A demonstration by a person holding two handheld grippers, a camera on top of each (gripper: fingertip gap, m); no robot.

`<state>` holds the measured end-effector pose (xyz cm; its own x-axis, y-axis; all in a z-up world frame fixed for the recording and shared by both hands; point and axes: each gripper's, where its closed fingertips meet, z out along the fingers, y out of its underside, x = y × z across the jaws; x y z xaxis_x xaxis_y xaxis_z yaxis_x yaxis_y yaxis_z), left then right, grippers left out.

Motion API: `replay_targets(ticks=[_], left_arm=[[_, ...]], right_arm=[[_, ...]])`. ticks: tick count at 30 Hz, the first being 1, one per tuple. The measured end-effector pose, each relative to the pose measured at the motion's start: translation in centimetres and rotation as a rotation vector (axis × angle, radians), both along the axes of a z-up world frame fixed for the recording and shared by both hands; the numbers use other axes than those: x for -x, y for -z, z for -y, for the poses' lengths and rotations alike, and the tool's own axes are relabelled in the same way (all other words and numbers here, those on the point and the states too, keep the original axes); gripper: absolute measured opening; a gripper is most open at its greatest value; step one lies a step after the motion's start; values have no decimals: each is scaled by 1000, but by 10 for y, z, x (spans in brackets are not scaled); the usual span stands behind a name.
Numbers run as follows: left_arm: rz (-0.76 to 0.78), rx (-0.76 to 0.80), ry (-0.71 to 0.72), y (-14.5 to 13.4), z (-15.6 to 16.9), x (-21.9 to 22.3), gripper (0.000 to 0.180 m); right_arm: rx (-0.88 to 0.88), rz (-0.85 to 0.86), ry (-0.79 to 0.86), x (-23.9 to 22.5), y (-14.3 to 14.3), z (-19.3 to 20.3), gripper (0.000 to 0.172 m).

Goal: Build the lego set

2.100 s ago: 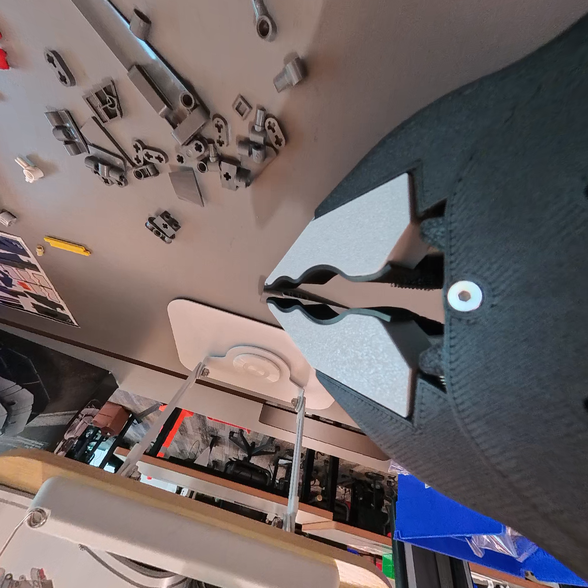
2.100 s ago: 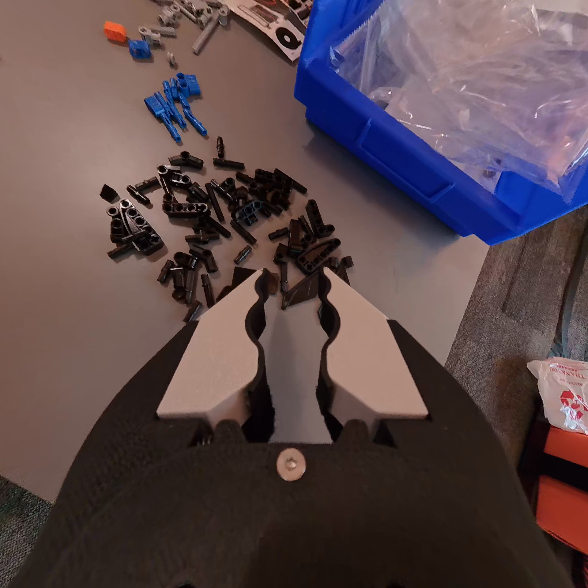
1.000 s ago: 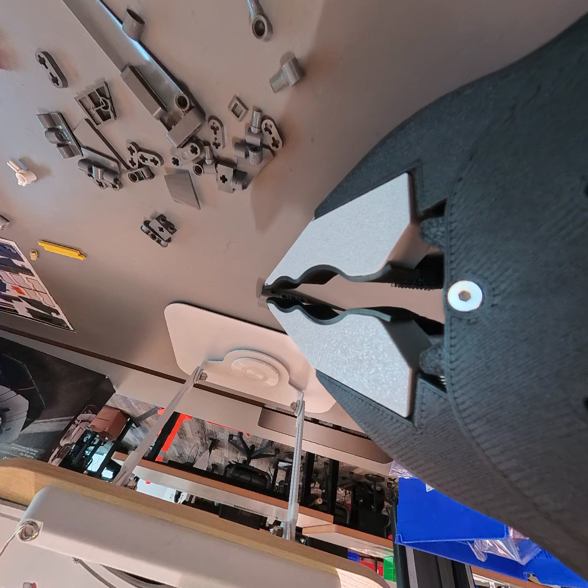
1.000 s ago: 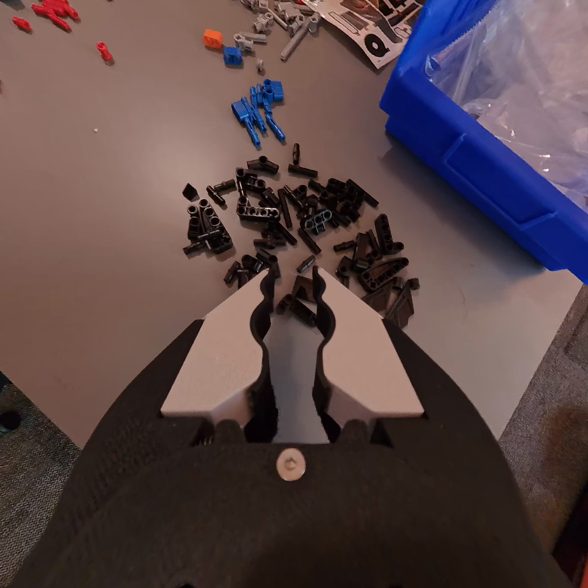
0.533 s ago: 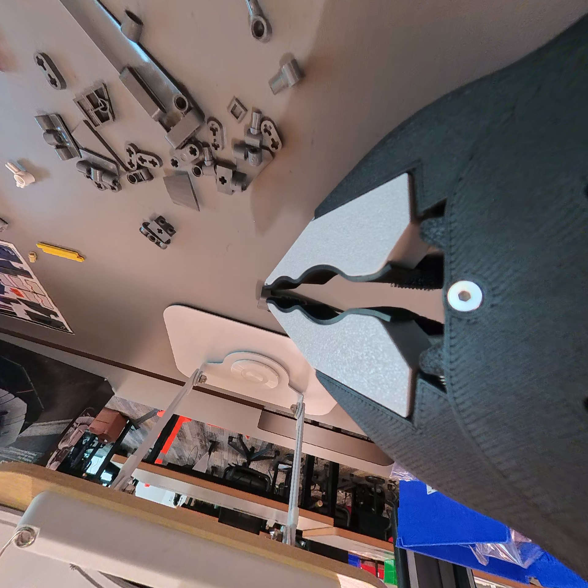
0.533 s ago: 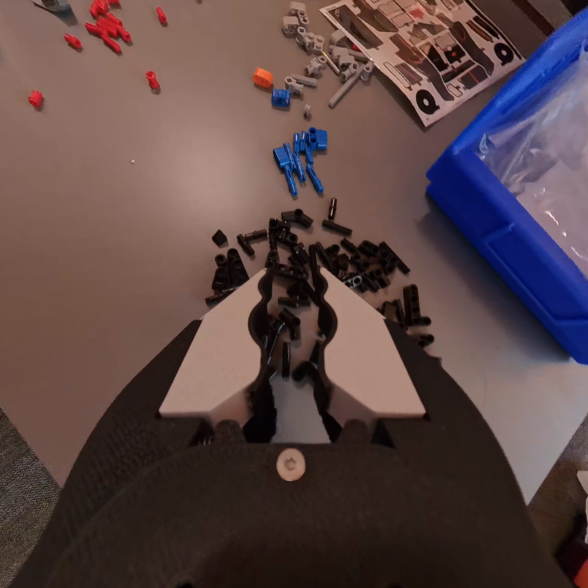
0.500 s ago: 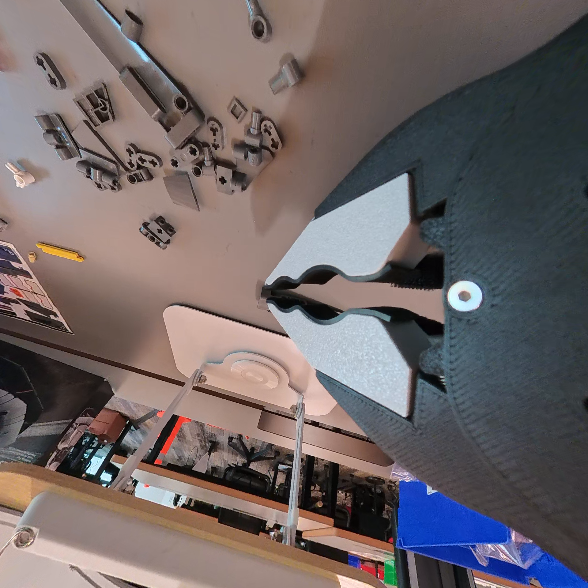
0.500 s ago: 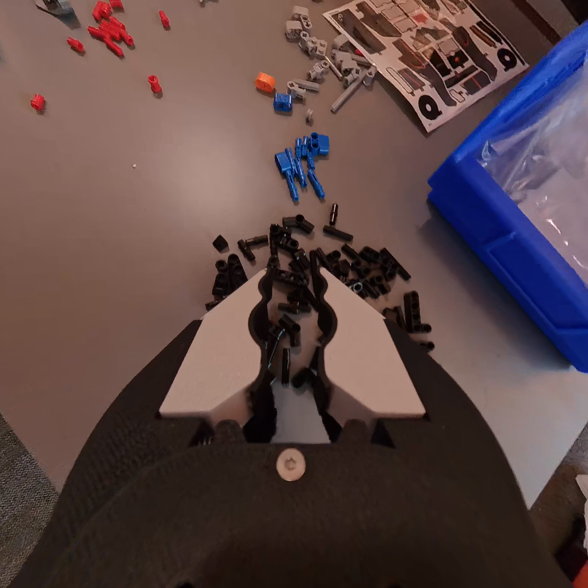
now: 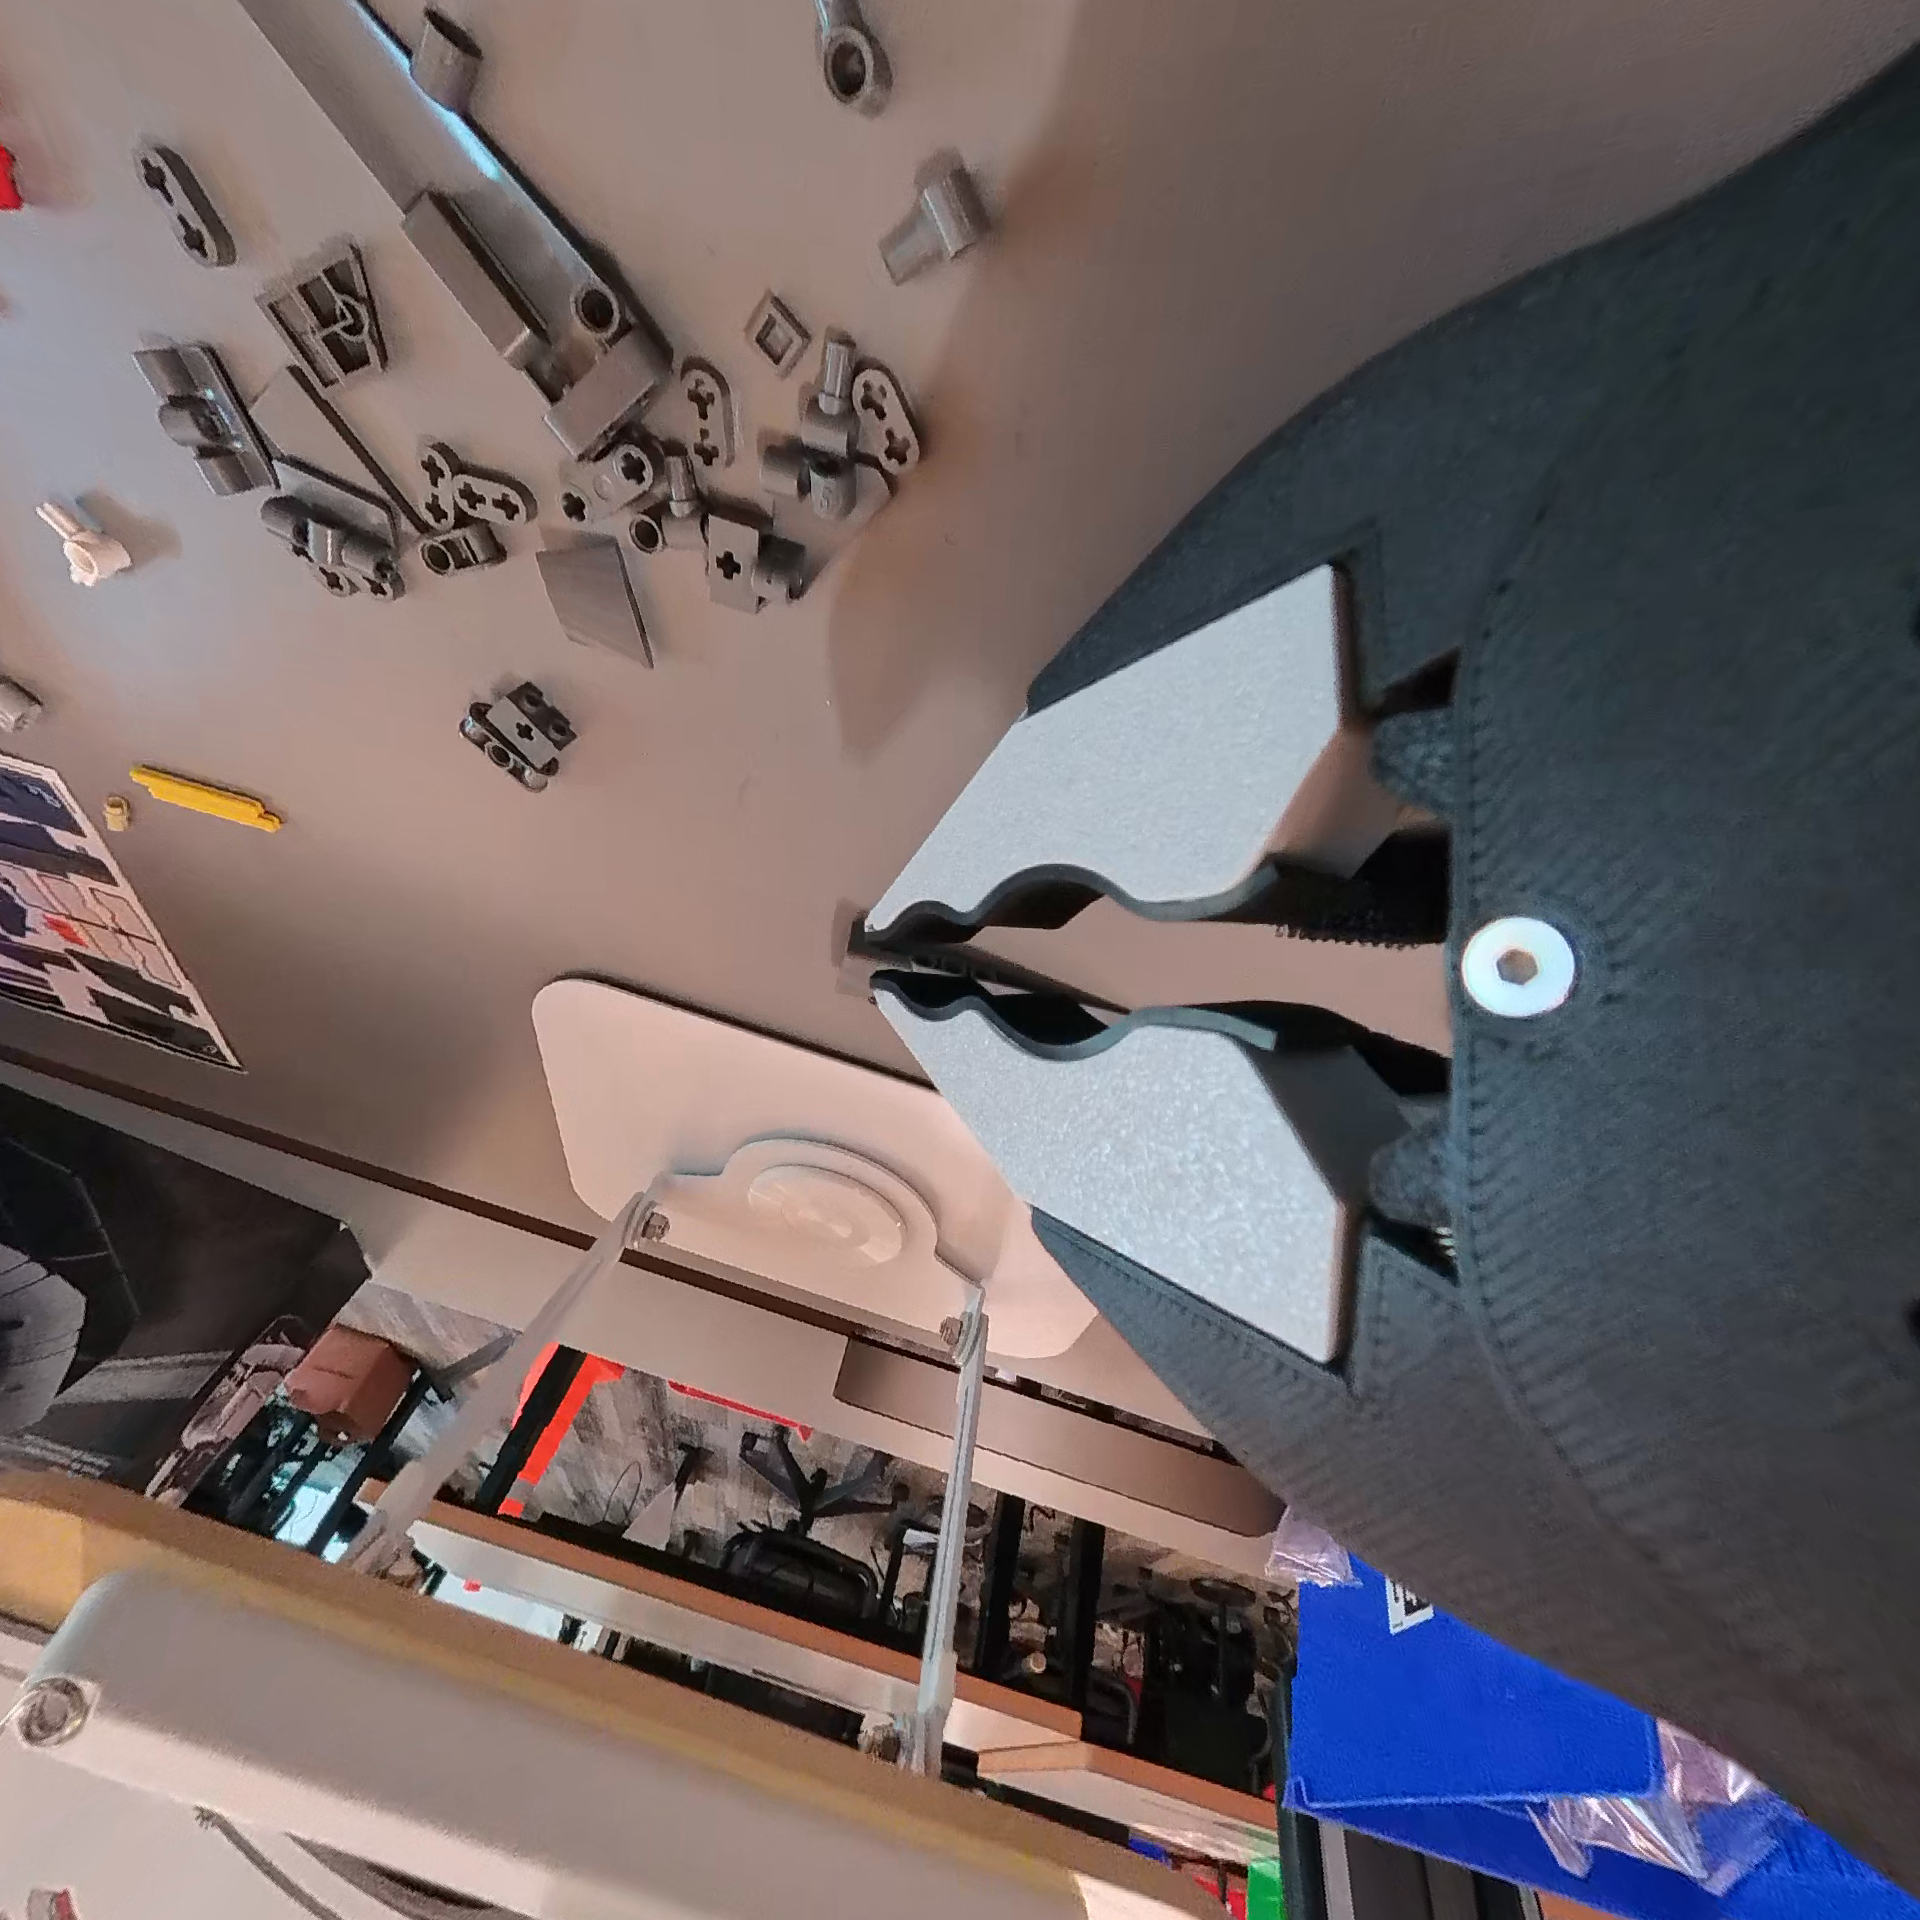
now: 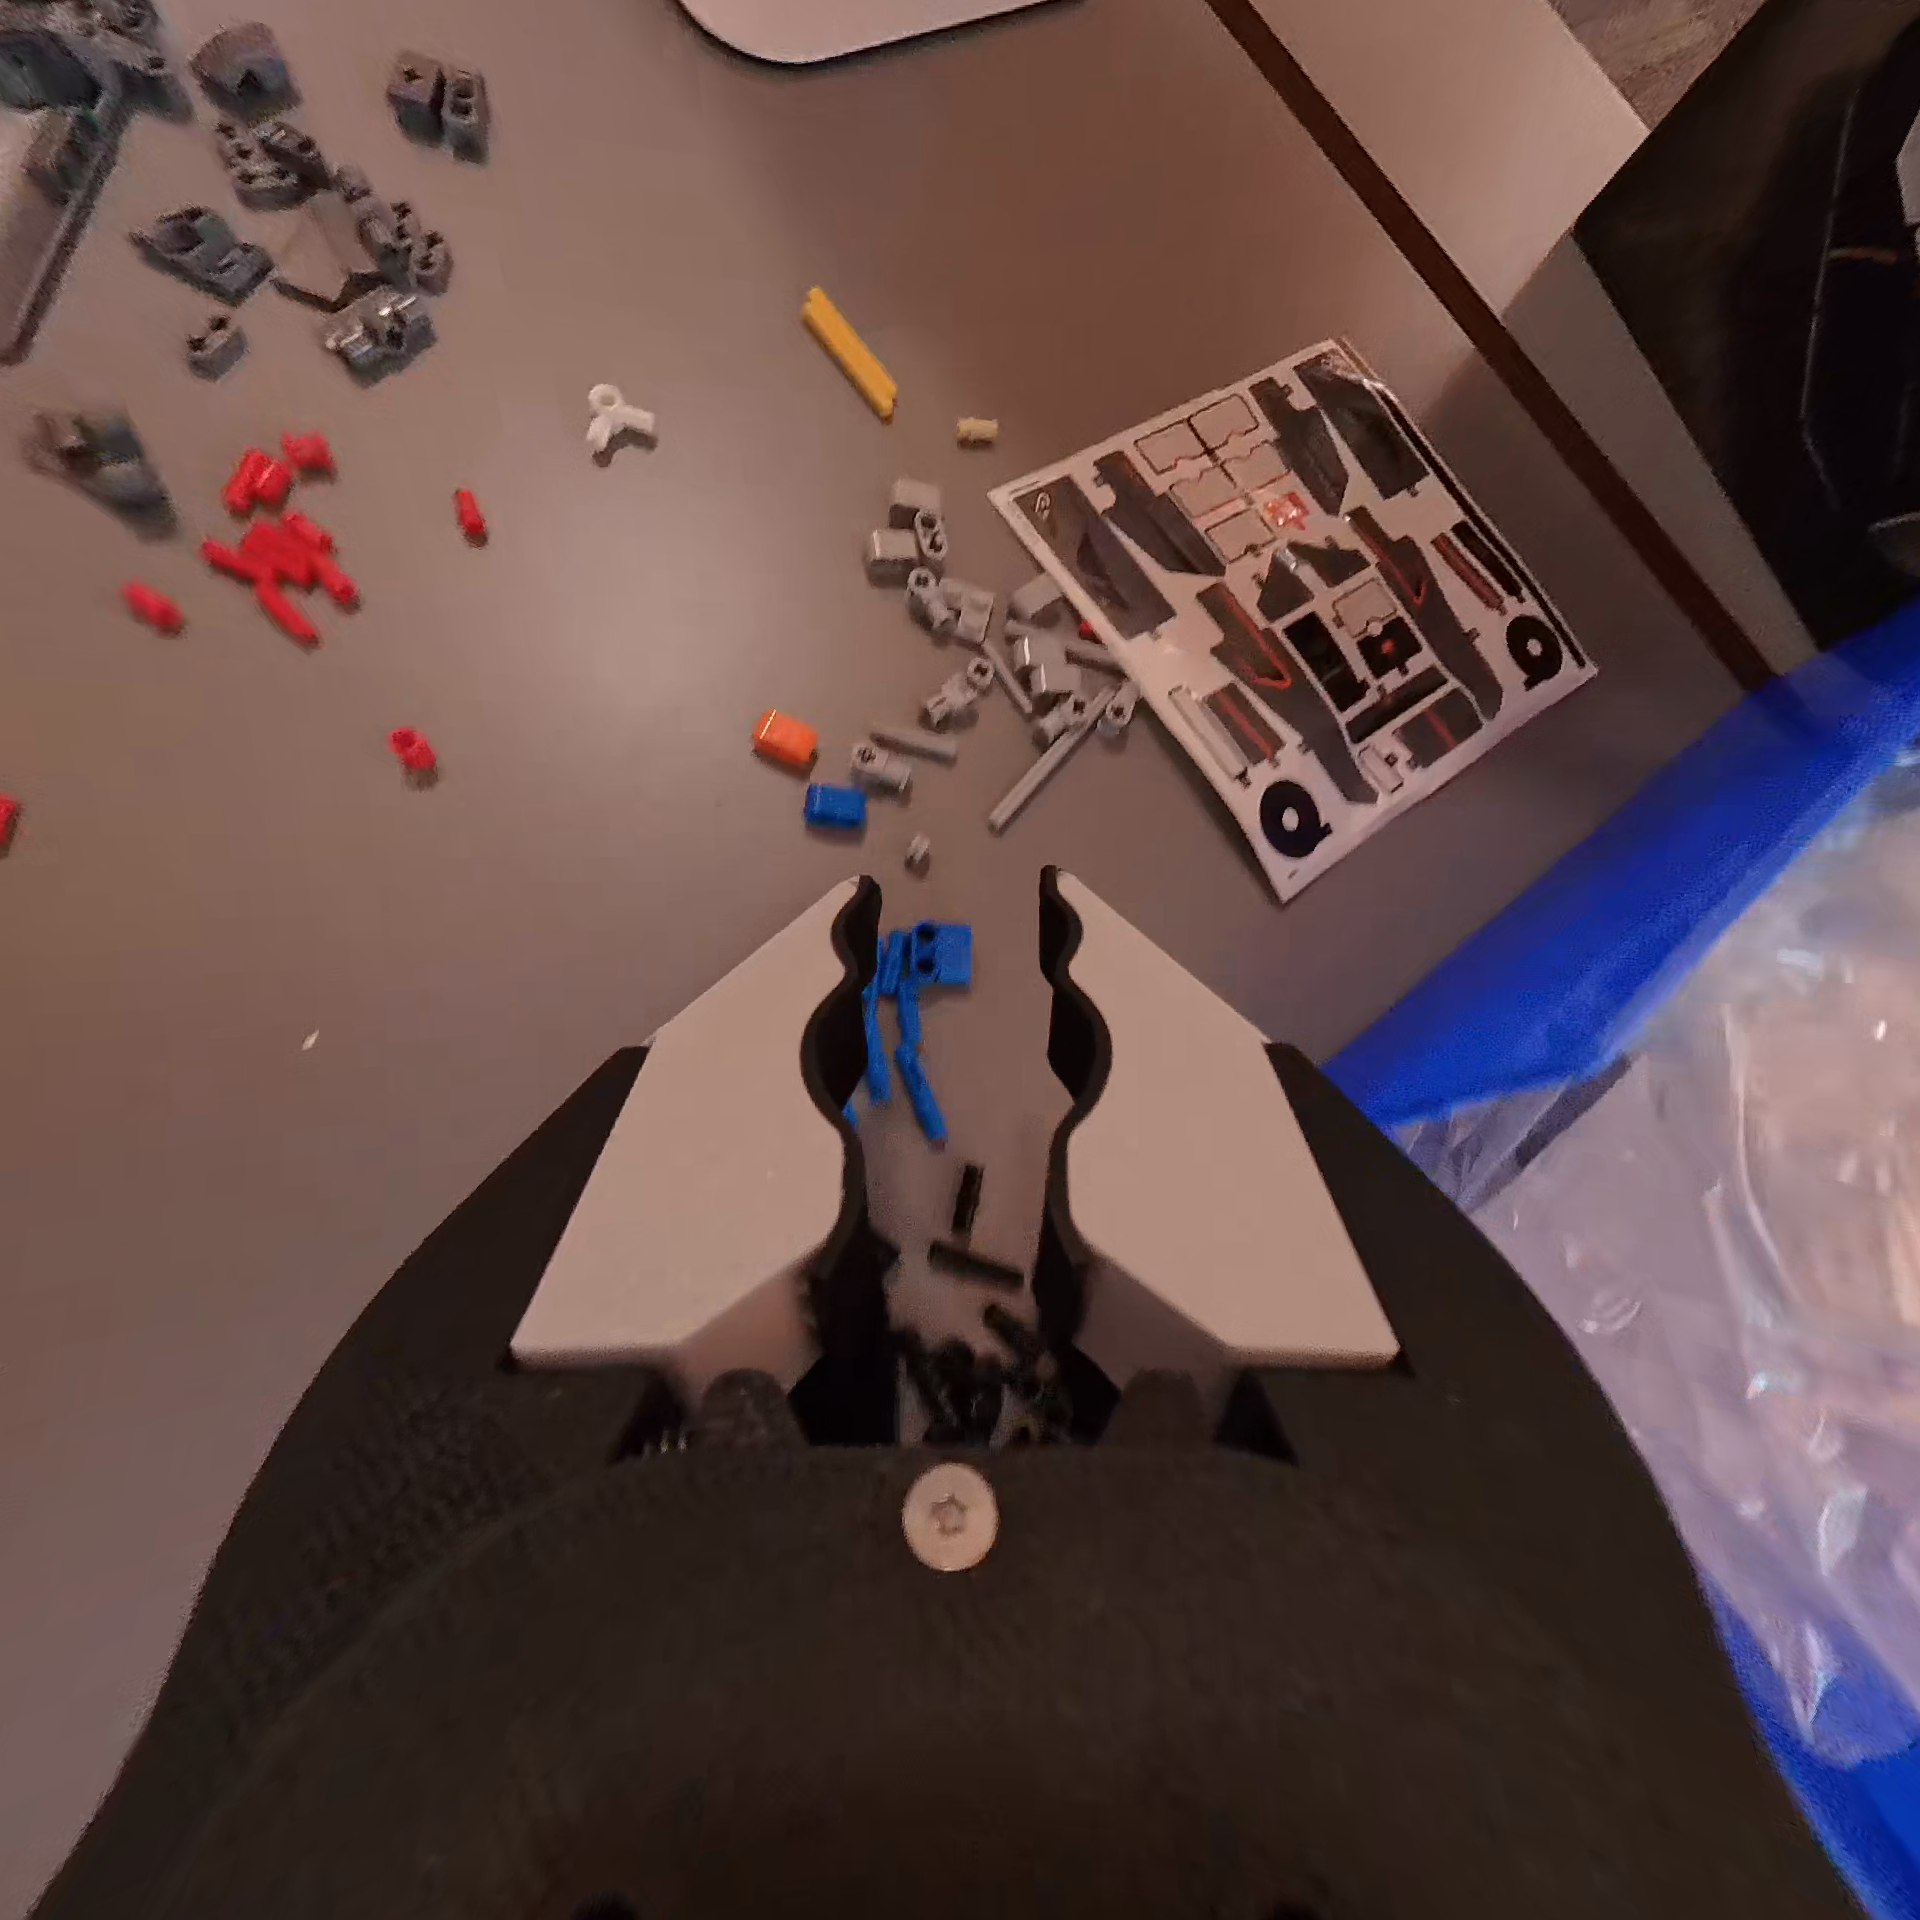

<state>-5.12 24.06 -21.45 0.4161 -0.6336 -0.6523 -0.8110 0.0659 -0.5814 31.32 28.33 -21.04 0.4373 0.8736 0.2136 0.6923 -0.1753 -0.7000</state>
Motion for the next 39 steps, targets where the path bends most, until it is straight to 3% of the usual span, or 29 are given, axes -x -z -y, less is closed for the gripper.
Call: replay_targets(ticks=[10, 16, 25, 30, 39], left_arm=[[46, 9, 14, -5, 2, 2, 2], [47, 2, 29, -8, 6, 1, 2], [59, -12, 45, -16, 10, 0, 2], [57, -11, 49, -16, 11, -1, 2], [53, 0, 49, -12, 10, -1, 2]], right_arm=[[26, 132, 42, 55, -11, -54, 30], [132, 207, 52, 85, 14, -77, 41], [197, 234, 216, 80, 36, -131, 34], [246, 288, 241, 77, 53, -145, 27], [275, 284, 252, 80, 54, -163, 20]])
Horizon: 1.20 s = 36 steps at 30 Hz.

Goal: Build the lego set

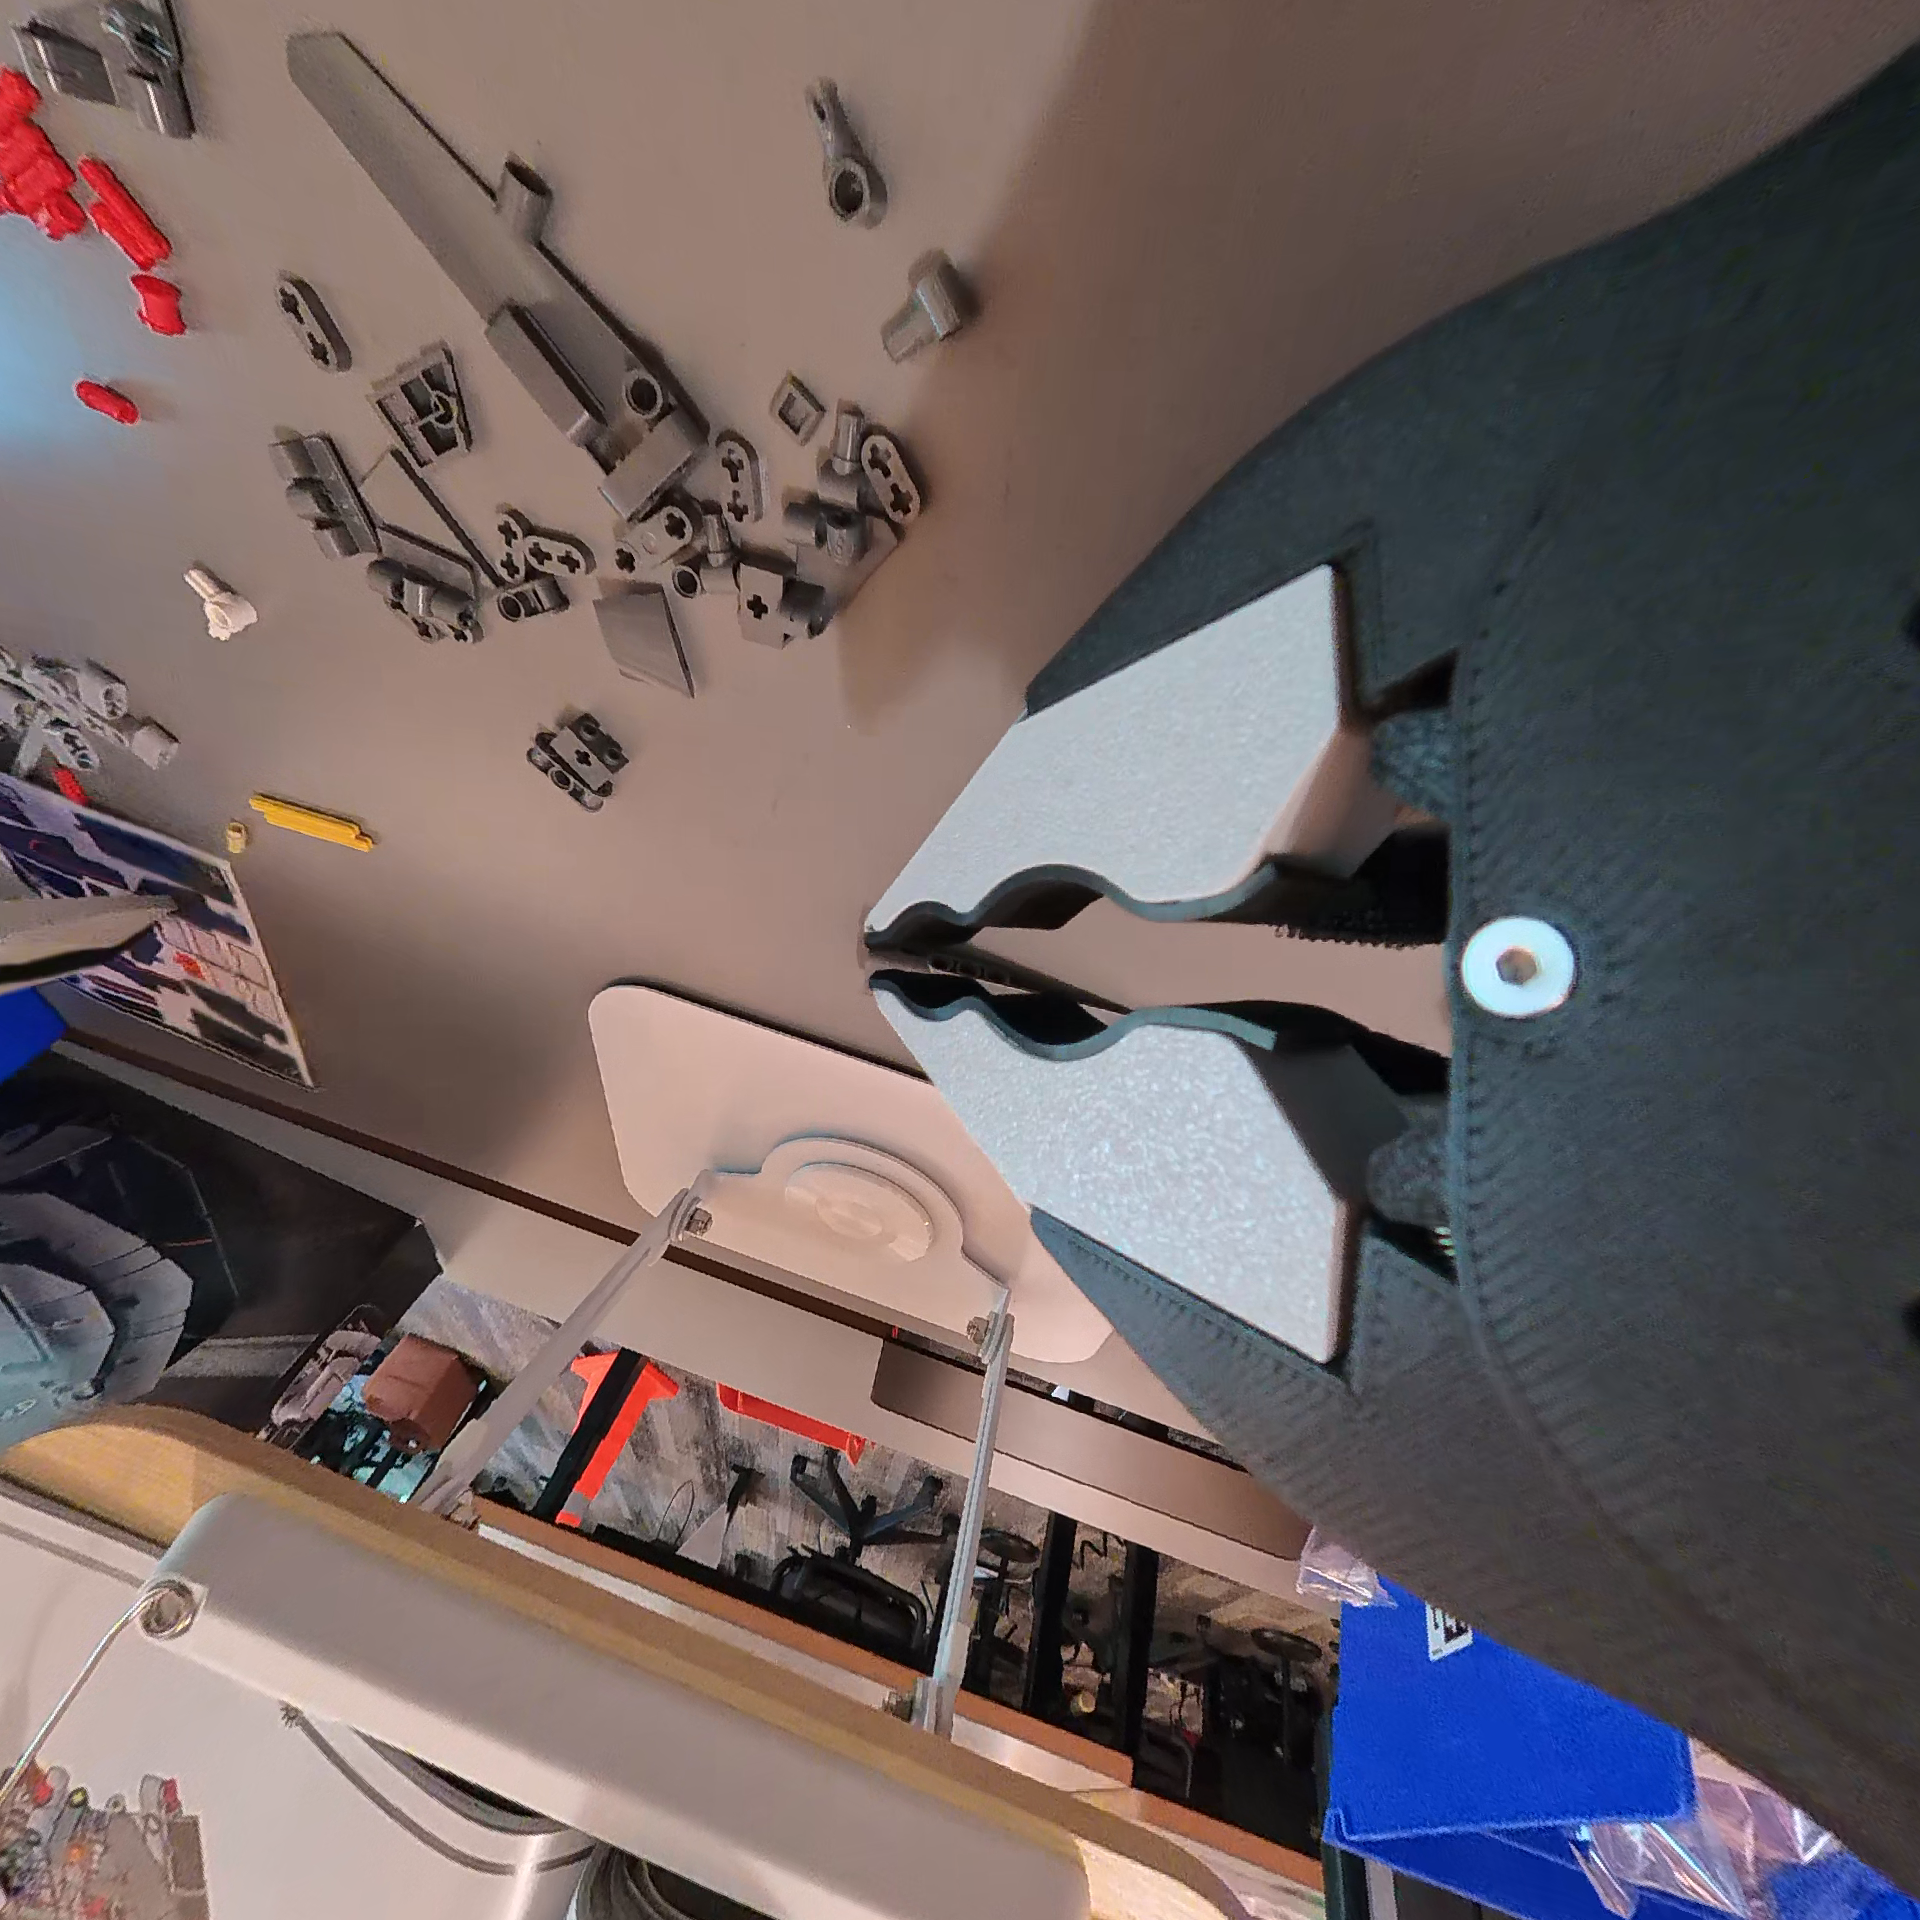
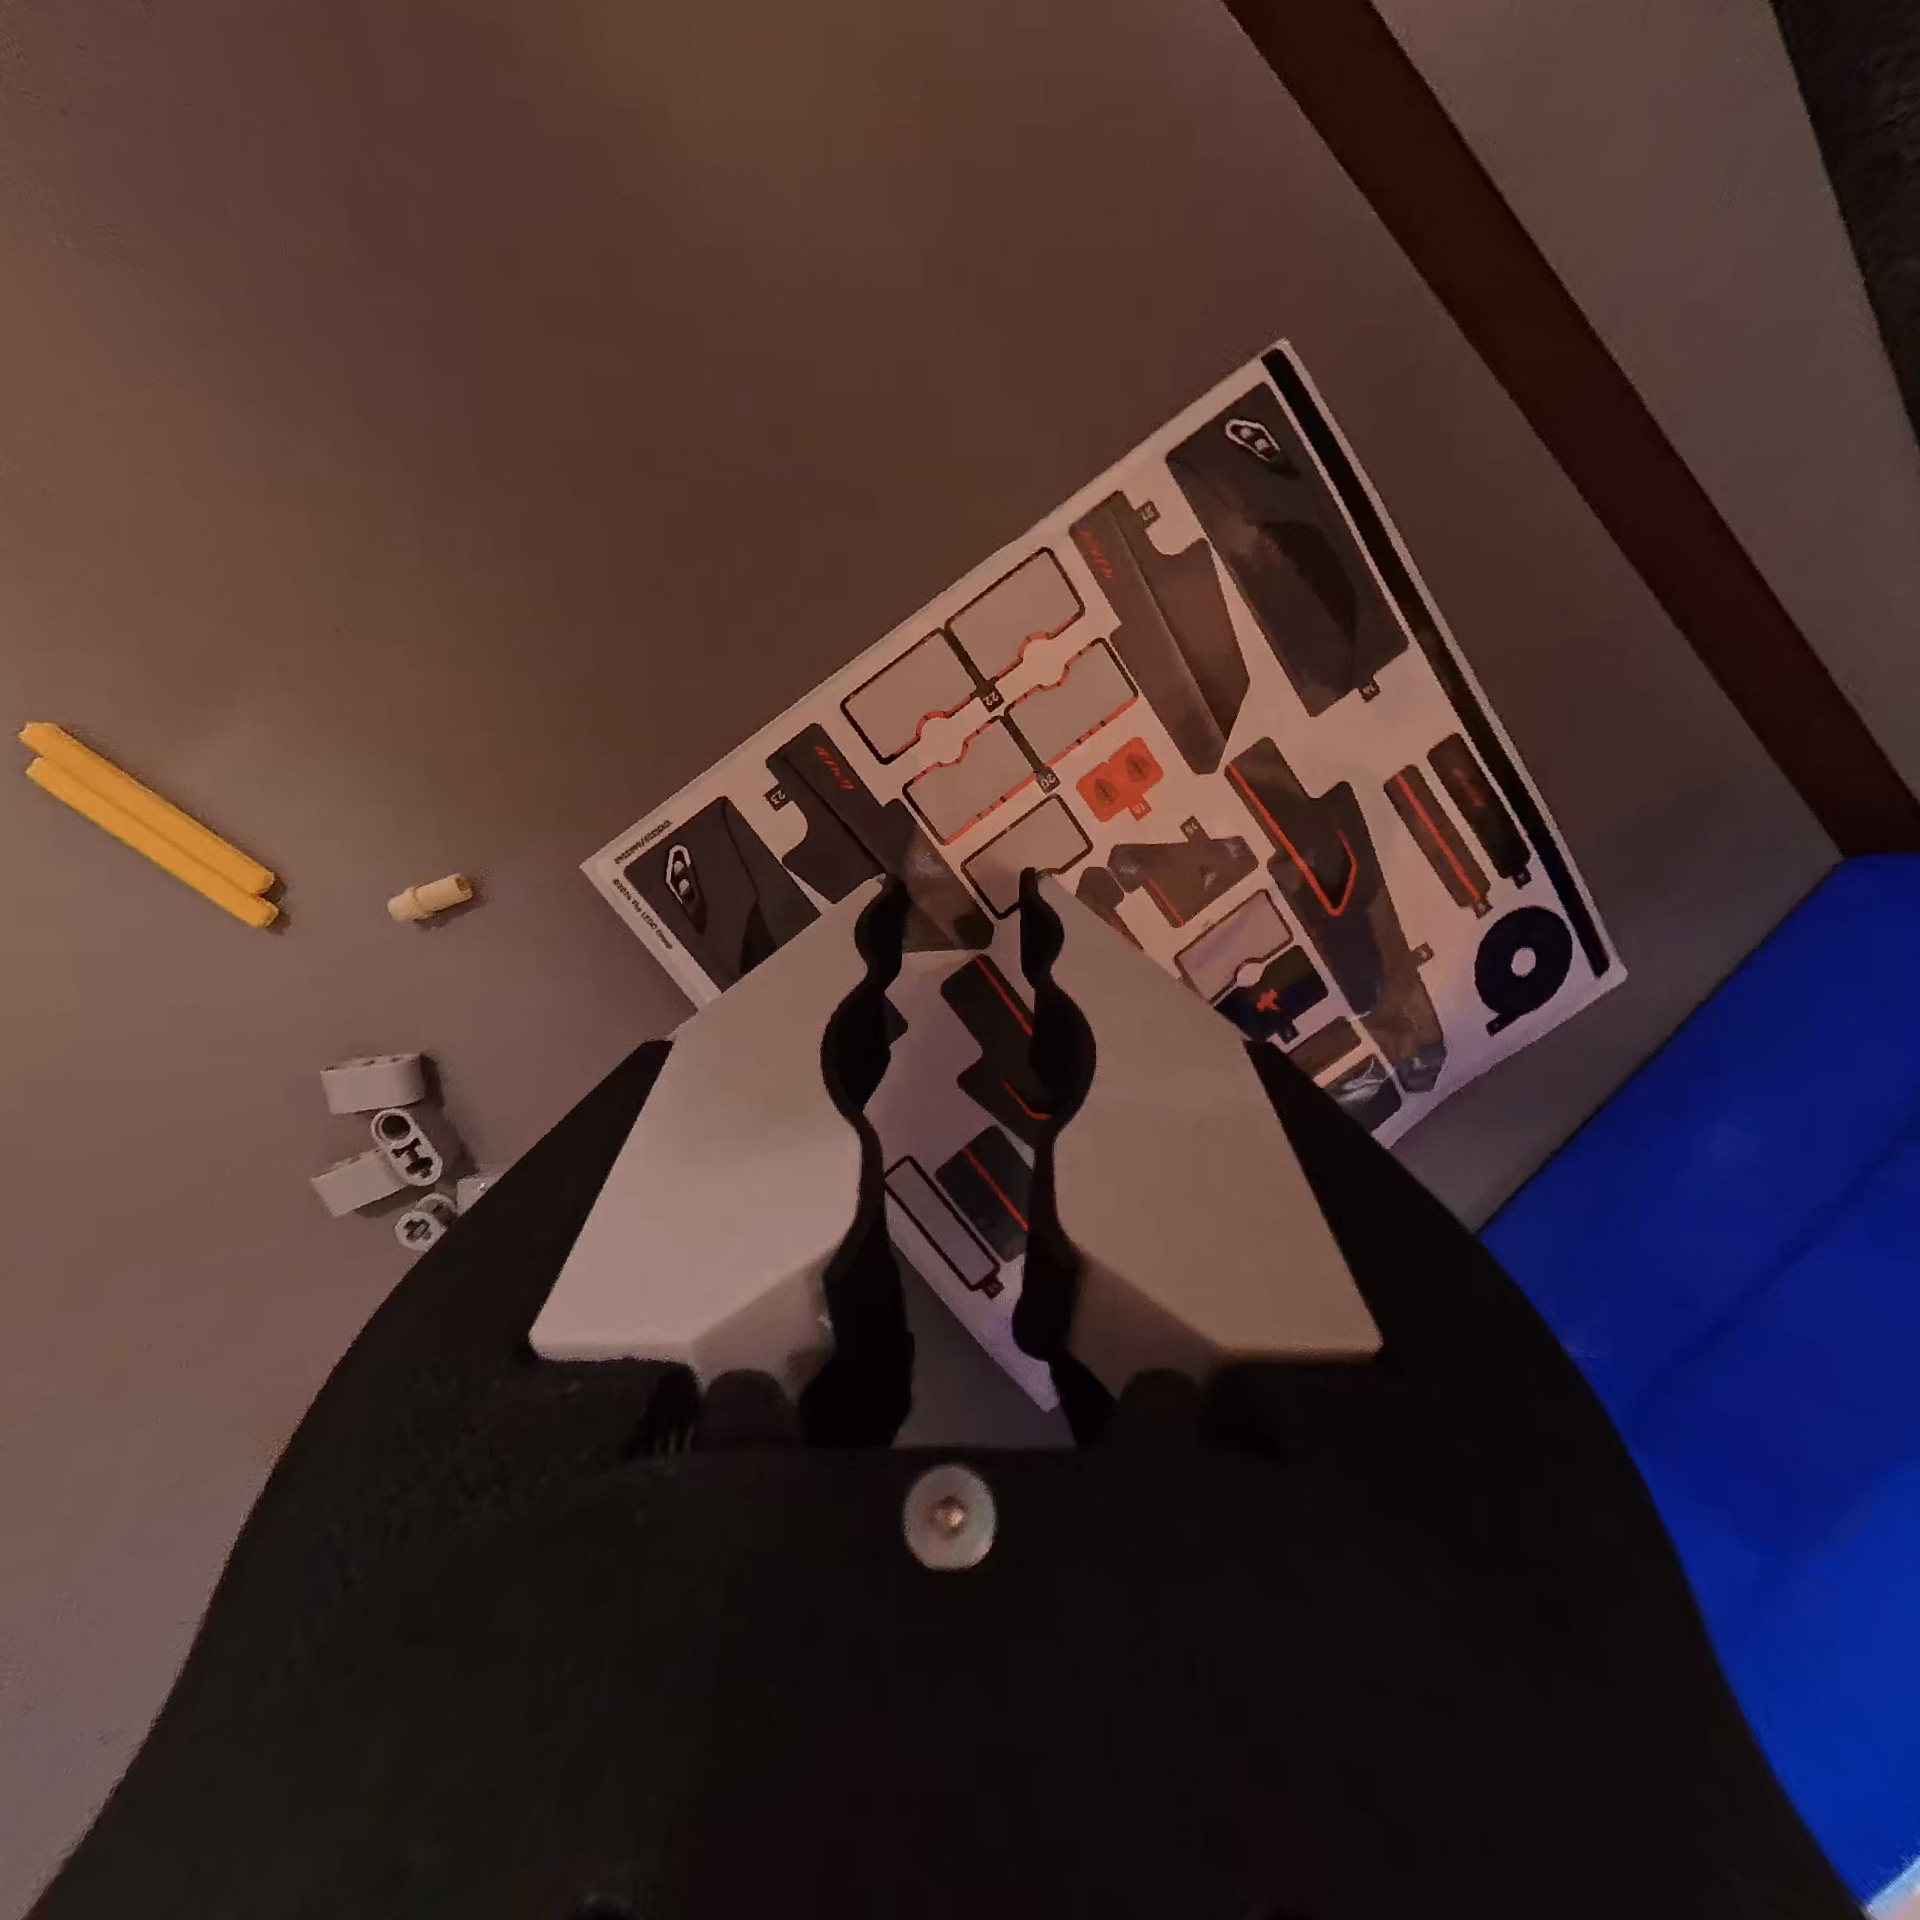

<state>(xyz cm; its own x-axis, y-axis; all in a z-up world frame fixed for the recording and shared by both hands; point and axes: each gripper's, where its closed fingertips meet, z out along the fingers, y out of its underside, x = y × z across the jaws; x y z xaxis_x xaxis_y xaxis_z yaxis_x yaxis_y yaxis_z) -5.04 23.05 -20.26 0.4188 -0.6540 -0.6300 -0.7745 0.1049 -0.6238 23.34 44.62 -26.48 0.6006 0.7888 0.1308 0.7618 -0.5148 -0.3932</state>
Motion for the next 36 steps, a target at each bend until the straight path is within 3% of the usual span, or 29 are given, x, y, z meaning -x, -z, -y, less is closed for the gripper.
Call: replay_targets(ticks=[10, 16, 21, 24, 30, 36], left_arm=[[-3, 6, 0, 2, -1, 0, 2], [-4, 0, -2, 0, -1, 1, 2], [2, 2, 0, -1, 0, 1, 2], [0, 0, 2, -2, 0, 1, 2], [-2, -4, 11, -3, 3, -4, 2], [-4, -16, 13, -6, 4, -7, 2]], right_arm=[[13, 45, -86, 11, 2, -12, 0], [-28, 14, -102, 13, -11, -6, 13], [-81, -52, -185, 2, -50, 46, 17], [-85, -34, -206, -21, -58, 87, 15], [-48, -33, -178, -64, -42, 145, 15], [-54, -119, -132, -69, -22, 153, 15]])
